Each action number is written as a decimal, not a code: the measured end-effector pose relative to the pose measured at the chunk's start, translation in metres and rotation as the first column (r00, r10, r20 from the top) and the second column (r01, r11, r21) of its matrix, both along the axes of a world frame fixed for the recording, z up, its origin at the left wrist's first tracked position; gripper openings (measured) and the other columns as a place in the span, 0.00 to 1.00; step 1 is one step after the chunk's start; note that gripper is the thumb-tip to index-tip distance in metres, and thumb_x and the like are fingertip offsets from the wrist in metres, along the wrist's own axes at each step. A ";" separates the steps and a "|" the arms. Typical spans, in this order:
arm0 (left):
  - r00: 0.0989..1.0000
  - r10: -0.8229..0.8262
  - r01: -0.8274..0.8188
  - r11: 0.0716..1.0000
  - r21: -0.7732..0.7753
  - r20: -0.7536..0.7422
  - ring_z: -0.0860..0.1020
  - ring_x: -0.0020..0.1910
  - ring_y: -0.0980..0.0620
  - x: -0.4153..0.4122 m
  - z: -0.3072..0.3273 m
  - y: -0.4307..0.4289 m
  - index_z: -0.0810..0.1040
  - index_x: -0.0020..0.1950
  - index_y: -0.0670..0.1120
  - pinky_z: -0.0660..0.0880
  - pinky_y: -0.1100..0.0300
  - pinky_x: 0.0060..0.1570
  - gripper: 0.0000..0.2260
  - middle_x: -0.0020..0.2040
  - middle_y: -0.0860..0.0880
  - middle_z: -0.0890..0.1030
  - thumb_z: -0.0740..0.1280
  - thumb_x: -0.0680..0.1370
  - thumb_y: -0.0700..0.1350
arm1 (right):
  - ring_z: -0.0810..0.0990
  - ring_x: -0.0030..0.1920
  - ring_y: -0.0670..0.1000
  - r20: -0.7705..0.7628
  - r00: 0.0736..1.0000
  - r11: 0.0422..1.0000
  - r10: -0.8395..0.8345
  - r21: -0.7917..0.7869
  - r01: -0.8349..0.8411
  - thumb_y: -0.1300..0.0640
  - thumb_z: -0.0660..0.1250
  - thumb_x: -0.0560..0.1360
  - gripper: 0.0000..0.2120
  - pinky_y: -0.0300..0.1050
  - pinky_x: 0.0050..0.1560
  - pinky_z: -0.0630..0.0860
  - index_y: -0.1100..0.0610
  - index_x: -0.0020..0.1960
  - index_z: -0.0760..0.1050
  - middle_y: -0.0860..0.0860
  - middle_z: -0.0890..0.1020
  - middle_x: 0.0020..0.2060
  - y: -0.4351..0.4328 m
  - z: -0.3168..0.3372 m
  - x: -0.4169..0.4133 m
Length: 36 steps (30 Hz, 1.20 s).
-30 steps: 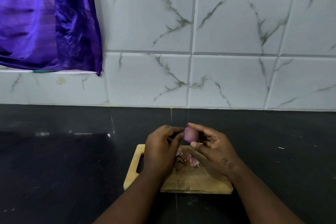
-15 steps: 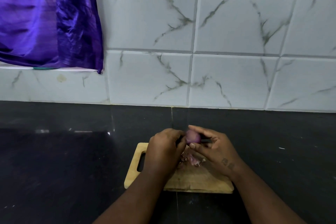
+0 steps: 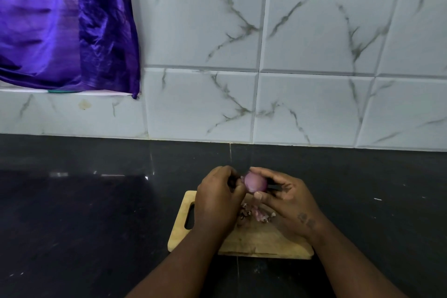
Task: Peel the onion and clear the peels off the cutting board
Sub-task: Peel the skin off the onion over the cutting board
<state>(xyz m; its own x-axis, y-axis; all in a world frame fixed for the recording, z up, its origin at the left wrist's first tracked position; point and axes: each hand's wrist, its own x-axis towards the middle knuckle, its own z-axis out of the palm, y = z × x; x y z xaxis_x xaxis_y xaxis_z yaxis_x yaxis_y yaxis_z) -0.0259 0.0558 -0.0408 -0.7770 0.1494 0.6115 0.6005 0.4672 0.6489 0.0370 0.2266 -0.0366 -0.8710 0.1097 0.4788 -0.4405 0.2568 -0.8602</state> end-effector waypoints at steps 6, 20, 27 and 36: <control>0.996 -0.032 0.037 0.997 -0.060 0.088 0.79 0.44 0.59 -0.003 -0.004 -0.001 0.83 0.48 0.53 0.76 0.64 0.40 0.05 0.45 0.57 0.82 0.72 0.77 0.42 | 0.85 0.63 0.50 -0.070 0.998 0.991 -0.008 -0.132 -0.001 0.72 0.75 0.72 0.25 0.37 0.58 0.81 0.55 0.66 0.81 0.52 0.86 0.63 0.009 0.002 -0.002; 0.981 -0.179 0.176 0.983 0.053 0.072 0.80 0.40 0.57 0.001 -0.002 0.001 0.82 0.46 0.54 0.81 0.47 0.39 0.06 0.40 0.55 0.82 0.69 0.80 0.53 | 0.84 0.61 0.44 -0.015 1.000 1.000 -0.025 -0.017 0.025 0.70 0.76 0.73 0.23 0.36 0.56 0.82 0.51 0.63 0.83 0.48 0.86 0.60 0.001 0.003 0.003; 0.970 -0.210 0.193 0.972 0.132 0.127 0.81 0.37 0.55 0.003 0.001 0.000 0.85 0.44 0.53 0.81 0.52 0.36 0.04 0.37 0.54 0.84 0.72 0.78 0.50 | 0.85 0.62 0.47 -0.019 1.000 1.000 -0.019 -0.016 0.019 0.72 0.77 0.71 0.24 0.41 0.60 0.83 0.51 0.61 0.84 0.46 0.87 0.59 0.000 0.002 0.002; 0.975 -0.187 0.173 0.978 0.120 0.123 0.81 0.33 0.55 0.003 0.001 0.000 0.85 0.39 0.52 0.77 0.59 0.32 0.07 0.33 0.53 0.83 0.74 0.77 0.47 | 0.84 0.63 0.49 -0.034 0.999 1.000 -0.011 0.001 0.011 0.73 0.77 0.71 0.24 0.44 0.61 0.83 0.53 0.62 0.84 0.48 0.86 0.61 0.001 0.000 0.001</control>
<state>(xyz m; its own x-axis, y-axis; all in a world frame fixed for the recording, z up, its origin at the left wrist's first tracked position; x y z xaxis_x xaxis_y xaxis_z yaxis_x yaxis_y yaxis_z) -0.0231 0.0559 -0.0396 -0.8187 0.2329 0.5249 0.5734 0.2824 0.7691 0.0379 0.2274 -0.0368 -0.8529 0.1186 0.5084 -0.4668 0.2625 -0.8445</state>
